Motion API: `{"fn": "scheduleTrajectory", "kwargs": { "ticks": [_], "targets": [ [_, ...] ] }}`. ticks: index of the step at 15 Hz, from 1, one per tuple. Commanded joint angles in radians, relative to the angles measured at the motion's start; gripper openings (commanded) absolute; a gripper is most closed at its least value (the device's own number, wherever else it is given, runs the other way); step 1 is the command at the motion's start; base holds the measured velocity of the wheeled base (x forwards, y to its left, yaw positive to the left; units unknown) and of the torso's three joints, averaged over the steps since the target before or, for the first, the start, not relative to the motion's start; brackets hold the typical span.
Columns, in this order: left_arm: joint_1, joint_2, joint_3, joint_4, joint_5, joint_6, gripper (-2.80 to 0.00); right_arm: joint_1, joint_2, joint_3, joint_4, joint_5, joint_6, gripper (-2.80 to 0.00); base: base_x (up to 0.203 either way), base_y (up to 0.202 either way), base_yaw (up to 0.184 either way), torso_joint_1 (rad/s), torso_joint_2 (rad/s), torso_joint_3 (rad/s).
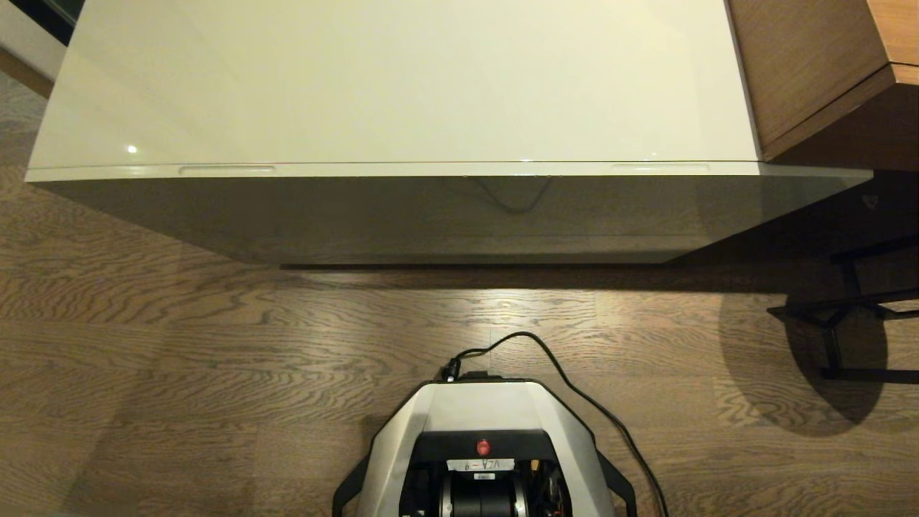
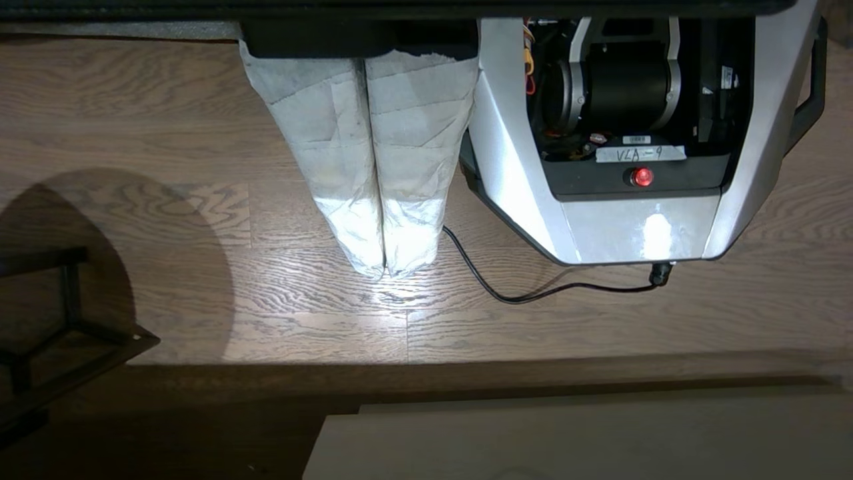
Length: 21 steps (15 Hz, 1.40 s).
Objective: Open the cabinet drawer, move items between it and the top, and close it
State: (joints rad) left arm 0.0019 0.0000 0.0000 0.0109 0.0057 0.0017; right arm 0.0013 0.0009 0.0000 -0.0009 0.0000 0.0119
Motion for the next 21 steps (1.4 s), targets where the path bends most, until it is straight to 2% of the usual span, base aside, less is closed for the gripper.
{"fn": "scheduleTrajectory", "kwargs": {
  "ticks": [1, 21],
  "targets": [
    [0.001, 0.002, 0.000, 0.000, 0.000, 0.000, -2.80, 0.000, 0.001, 0.002, -0.001, 0.000, -0.001, -2.80, 0.000, 0.000, 0.000, 0.000, 0.00, 0.000],
    [0.001, 0.002, 0.000, 0.000, 0.000, 0.000, -2.80, -0.001, 0.001, 0.002, -0.001, 0.000, 0.000, -2.80, 0.000, 0.000, 0.000, 0.000, 0.00, 0.000]
  ]
}}
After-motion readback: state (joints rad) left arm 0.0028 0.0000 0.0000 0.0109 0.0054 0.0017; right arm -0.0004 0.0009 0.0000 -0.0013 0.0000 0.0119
